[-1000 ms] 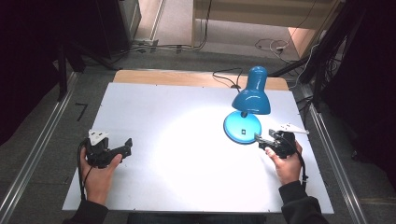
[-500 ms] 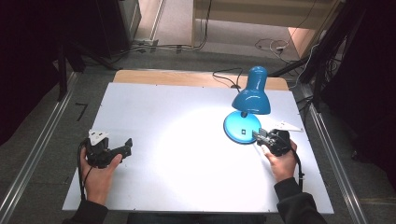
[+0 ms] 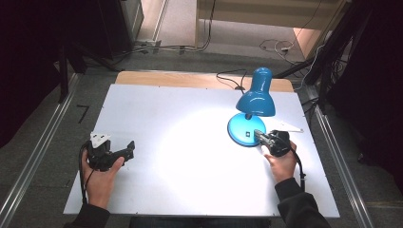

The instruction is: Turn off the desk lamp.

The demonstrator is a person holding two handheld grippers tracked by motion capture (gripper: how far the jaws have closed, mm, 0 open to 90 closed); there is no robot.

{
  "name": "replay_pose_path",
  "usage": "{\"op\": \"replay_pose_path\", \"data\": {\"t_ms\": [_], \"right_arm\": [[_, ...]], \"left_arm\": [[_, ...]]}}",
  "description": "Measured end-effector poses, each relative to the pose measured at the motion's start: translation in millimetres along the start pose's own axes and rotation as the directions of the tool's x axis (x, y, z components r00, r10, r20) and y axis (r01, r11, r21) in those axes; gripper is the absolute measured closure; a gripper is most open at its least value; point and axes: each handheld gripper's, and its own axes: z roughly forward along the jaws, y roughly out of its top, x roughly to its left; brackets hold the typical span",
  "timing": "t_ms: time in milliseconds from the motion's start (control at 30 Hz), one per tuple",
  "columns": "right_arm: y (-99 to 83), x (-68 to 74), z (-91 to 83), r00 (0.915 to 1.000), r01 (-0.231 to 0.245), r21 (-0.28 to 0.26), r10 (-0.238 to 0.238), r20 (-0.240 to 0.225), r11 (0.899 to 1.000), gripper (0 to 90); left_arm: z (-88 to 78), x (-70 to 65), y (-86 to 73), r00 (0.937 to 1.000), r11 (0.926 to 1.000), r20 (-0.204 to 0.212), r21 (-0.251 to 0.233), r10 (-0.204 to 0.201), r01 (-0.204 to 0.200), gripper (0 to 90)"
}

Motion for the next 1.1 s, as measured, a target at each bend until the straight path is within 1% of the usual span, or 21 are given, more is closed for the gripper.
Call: {"op": "replay_pose_path", "data": {"t_ms": [67,133,333,567,833,1000,1033,1100], "right_arm": [[0.8,1.1,2.0,1.0,0.001,-0.002,-0.001,-0.004,1.0,87.5],[1.2,2.0,6.0,0.9999,-0.001,0.008,0.002,-0.01,1.0,87.5],[2.2,2.4,10.0,0.9999,-0.008,0.01,0.008,-0.013,1.0,87.5],[3.2,4.1,14.9,0.9999,-0.004,0.014,0.004,-0.014,1.0,87.6],[3.2,6.2,18.9,0.9999,0.007,0.022,-0.006,-0.015,1.0,87.6],[2.6,5.0,20.1,0.9999,0.013,0.026,-0.013,-0.009,1.0,87.7],[2.5,4.1,20.1,0.9998,0.007,0.026,-0.006,-0.016,1.0,87.8],[2.4,4.7,20.3,0.9999,0.012,0.024,-0.012,-0.013,1.0,87.8]], "left_arm": [[-0.1,0.1,0.0,1.0,1.0,0.0,0.0,-0.001,0.001,7.8],[-0.1,0.1,0.0,1.0,1.0,0.001,0.0,-0.001,0.001,7.9],[-0.1,0.5,0.0,1.0,1.0,0.001,0.0,-0.003,0.003,7.9],[-0.1,0.3,-0.1,1.0,1.0,0.002,0.0,-0.003,0.003,7.9],[-0.1,0.5,-0.1,1.0,1.0,0.003,0.001,-0.004,0.004,7.9],[-0.4,0.6,-0.1,1.0,1.0,0.004,0.0,-0.004,0.004,7.9],[-0.4,0.5,-0.1,1.0,1.0,0.005,0.0,-0.004,0.004,7.9],[-0.6,0.3,0.0,1.0,1.0,0.003,0.0,-0.002,0.002,7.9]]}}
